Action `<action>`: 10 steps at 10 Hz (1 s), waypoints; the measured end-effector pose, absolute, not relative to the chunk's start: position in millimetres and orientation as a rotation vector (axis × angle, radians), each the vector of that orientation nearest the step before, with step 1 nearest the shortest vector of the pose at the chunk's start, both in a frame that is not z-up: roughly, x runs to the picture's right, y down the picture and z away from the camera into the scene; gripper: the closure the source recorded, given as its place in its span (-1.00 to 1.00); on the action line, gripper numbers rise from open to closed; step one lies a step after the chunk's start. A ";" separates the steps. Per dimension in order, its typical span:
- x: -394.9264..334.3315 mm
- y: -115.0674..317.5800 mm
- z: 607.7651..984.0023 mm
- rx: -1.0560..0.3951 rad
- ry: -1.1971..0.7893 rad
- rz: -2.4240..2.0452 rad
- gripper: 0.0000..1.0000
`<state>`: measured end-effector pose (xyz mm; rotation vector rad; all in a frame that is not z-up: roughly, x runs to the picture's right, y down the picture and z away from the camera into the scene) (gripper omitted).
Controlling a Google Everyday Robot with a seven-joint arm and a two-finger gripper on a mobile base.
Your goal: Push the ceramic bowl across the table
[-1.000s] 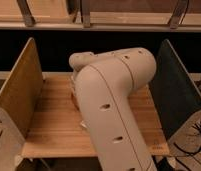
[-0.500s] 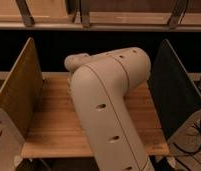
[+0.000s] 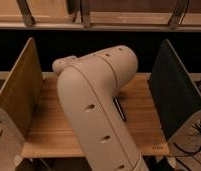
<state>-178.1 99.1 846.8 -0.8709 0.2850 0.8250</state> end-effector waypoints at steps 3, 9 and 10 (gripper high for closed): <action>-182.2 128.4 873.3 -0.959 0.366 0.826 1.00; -162.6 103.4 927.7 -0.932 0.520 0.884 1.00; -156.8 91.7 933.7 -0.900 0.526 0.898 1.00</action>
